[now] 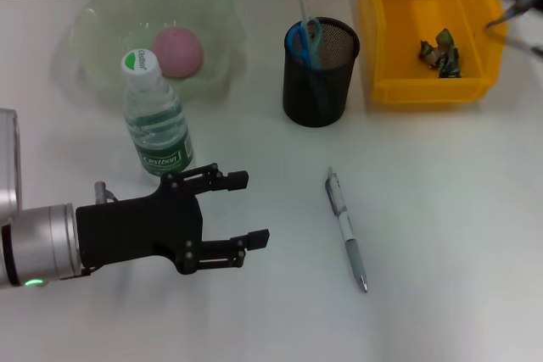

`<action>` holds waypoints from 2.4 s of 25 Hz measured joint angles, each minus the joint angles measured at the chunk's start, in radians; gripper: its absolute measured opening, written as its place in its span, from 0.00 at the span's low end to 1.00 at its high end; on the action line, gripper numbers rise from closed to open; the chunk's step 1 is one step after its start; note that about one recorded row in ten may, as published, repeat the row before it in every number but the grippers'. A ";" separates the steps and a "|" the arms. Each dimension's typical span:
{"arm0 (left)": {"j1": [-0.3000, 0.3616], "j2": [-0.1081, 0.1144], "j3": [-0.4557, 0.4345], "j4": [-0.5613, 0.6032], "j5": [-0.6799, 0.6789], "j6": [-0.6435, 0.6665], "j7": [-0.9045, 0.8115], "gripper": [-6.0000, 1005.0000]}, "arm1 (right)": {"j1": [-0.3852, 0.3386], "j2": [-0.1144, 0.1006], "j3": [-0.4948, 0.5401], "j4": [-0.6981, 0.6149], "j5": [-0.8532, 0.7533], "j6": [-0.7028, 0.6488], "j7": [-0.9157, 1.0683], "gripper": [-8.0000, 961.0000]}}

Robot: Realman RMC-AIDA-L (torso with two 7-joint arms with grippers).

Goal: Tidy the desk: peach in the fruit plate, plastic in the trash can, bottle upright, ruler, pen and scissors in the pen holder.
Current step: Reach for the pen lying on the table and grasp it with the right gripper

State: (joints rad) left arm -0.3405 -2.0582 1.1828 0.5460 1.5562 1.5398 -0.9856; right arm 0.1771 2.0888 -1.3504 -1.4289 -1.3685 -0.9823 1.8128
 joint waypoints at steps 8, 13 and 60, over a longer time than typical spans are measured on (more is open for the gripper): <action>0.007 0.002 0.000 0.001 0.002 0.001 0.001 0.80 | 0.272 -0.010 0.182 -0.306 -0.848 -0.545 0.920 0.74; -0.001 0.003 0.009 0.003 0.003 -0.001 -0.006 0.80 | 0.449 -0.004 0.101 -0.231 -1.130 -0.788 1.108 0.74; -0.009 -0.008 0.009 0.000 0.041 -0.020 0.002 0.80 | 0.813 0.004 -0.218 0.667 -1.086 -0.385 1.138 0.71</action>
State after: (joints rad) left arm -0.3498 -2.0662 1.1919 0.5461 1.5967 1.5193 -0.9832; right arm 0.9905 2.0926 -1.5684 -0.7616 -2.4543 -1.3674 2.9508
